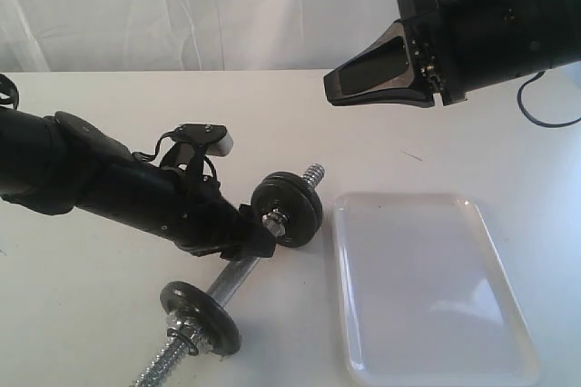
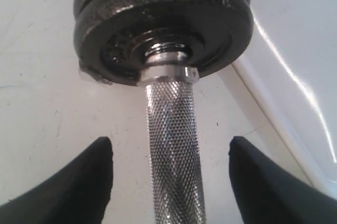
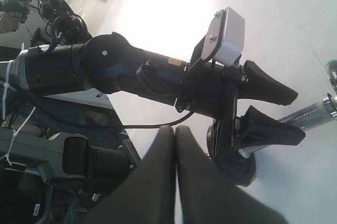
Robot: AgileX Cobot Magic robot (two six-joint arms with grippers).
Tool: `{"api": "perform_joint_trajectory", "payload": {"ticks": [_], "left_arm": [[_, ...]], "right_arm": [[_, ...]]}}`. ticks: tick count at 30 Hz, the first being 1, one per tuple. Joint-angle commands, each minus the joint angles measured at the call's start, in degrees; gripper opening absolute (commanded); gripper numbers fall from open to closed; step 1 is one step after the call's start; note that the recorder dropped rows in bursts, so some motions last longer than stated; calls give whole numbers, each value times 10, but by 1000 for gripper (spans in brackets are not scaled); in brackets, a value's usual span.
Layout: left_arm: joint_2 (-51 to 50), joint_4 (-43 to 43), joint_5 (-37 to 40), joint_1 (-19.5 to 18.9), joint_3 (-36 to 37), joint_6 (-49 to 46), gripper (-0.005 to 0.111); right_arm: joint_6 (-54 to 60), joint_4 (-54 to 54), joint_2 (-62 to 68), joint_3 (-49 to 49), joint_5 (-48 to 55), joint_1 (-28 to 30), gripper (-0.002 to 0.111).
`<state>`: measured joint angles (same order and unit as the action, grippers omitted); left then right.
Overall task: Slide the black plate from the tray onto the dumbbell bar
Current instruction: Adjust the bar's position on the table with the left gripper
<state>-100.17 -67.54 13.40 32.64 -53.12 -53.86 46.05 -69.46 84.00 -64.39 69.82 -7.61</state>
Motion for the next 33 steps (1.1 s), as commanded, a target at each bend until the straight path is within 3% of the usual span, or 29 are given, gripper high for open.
{"api": "perform_joint_trajectory", "payload": {"ticks": [1, 10, 19, 33], "left_arm": [[4, 12, 5, 1, -2, 0, 67], [-34, 11, 7, 1, -2, 65, 67], [-34, 8, 0, 1, -2, 215, 46], [-34, 8, -3, 1, -2, 335, 45]], "right_arm": [[1, -6, -6, -2, 1, 3, 0], [1, -7, -6, -2, 1, 3, 0], [1, -8, -6, -2, 1, 3, 0], [1, -10, -6, -2, 1, 3, 0]]}}
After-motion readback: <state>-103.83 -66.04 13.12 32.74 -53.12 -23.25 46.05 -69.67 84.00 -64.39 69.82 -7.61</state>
